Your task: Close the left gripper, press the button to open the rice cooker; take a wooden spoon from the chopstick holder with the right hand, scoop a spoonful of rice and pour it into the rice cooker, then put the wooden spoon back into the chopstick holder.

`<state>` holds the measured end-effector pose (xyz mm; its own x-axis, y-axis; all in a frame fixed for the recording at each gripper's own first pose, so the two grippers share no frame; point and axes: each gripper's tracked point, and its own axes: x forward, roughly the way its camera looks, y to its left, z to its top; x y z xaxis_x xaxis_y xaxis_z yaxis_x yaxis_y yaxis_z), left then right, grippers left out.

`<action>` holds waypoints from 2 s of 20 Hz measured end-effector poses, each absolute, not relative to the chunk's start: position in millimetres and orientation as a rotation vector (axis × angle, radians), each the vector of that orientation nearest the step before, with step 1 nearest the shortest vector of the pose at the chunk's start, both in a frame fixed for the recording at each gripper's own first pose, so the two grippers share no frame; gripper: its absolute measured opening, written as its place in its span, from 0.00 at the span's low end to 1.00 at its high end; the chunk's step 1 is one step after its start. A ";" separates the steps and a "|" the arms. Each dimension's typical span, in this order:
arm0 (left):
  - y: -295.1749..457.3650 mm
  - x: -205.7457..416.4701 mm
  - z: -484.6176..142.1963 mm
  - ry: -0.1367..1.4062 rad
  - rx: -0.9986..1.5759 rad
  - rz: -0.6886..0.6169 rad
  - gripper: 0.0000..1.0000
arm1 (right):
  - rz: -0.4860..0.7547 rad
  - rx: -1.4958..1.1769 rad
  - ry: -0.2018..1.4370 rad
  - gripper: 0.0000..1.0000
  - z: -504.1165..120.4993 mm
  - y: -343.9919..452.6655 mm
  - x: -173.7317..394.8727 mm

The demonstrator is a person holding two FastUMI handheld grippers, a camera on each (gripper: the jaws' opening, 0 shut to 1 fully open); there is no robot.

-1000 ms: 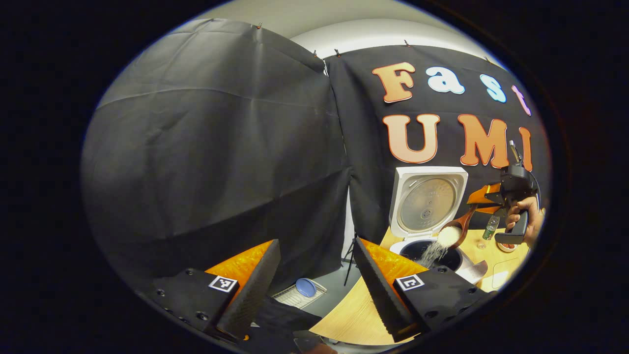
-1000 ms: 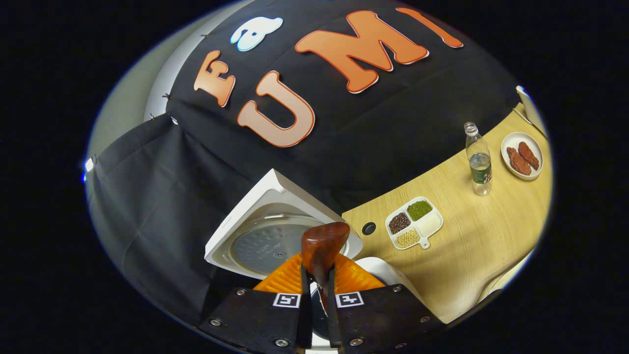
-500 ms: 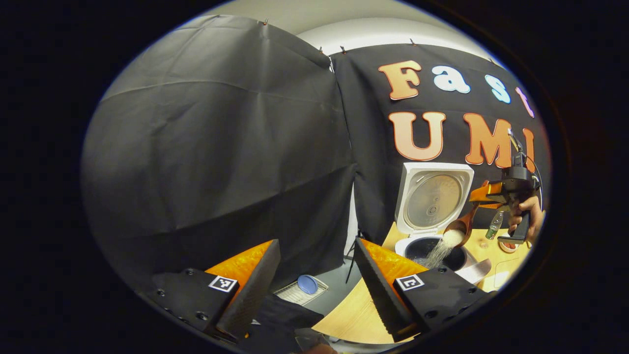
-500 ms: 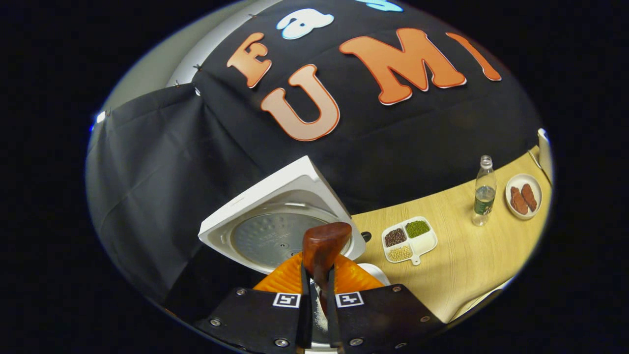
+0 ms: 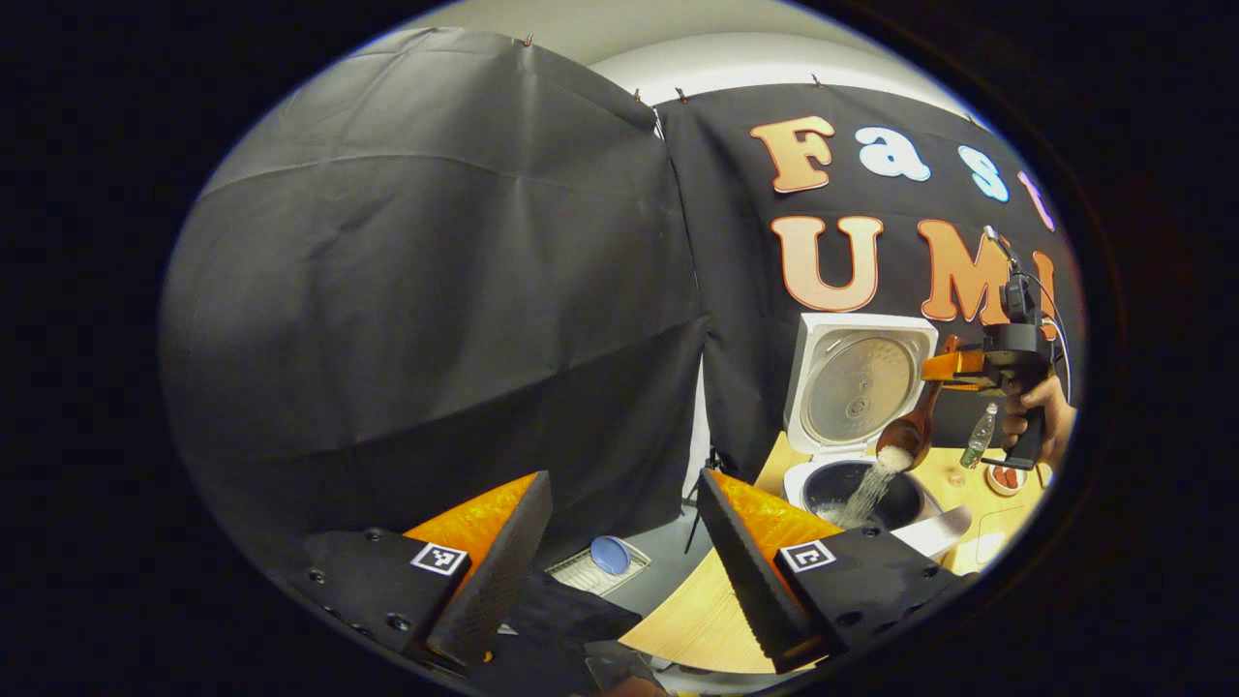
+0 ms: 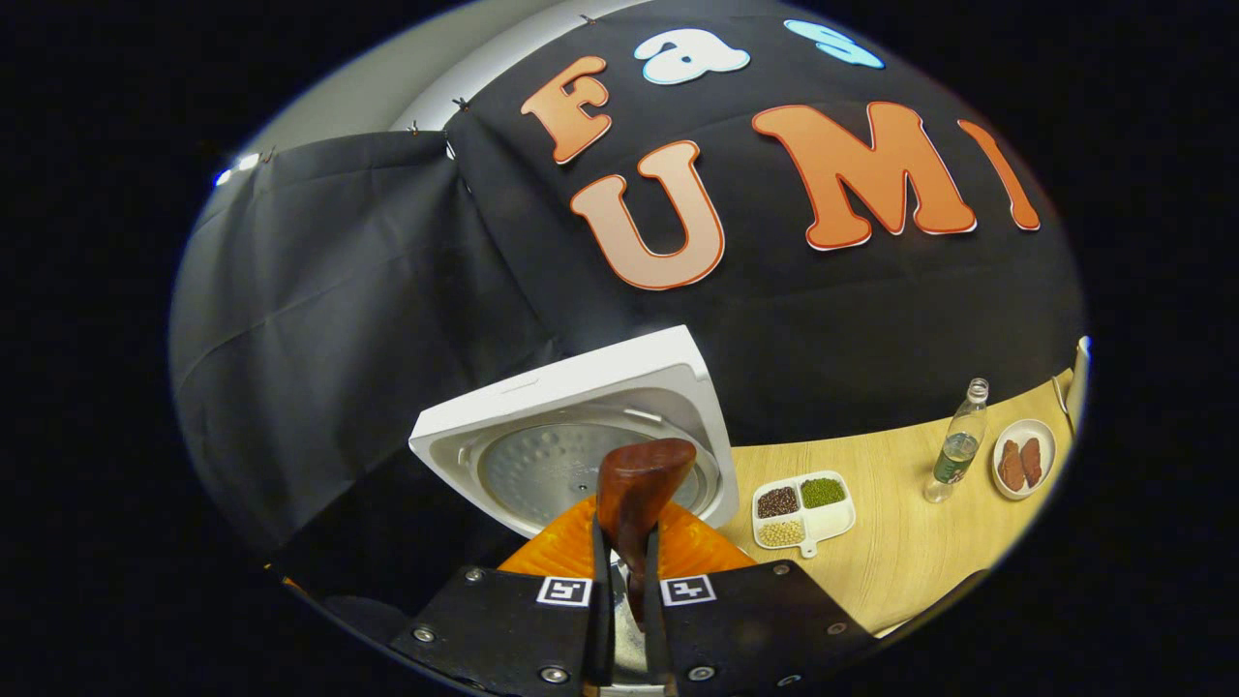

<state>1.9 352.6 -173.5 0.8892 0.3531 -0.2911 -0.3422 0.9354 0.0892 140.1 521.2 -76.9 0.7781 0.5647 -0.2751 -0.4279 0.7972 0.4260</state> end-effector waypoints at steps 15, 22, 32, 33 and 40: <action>355.4 -4.0 -174.6 0.317 0.044 0.372 0.99 | 0.683 0.149 0.321 0.12 -64.0 547.8 123.8; 356.5 -5.0 -175.2 0.318 0.045 0.378 1.00 | 0.776 -0.037 0.236 0.12 -53.4 573.0 105.7; 356.4 -8.1 -176.8 0.322 0.042 0.390 1.00 | 0.872 -0.159 0.162 0.12 -43.7 588.1 86.5; 356.6 -8.5 -175.2 0.320 0.043 0.388 0.99 | 0.872 -0.138 0.176 0.12 -43.7 583.8 86.1; 322.8 -12.6 -159.7 0.274 0.060 0.384 0.99 | 0.815 0.195 0.281 0.12 -32.9 527.6 102.6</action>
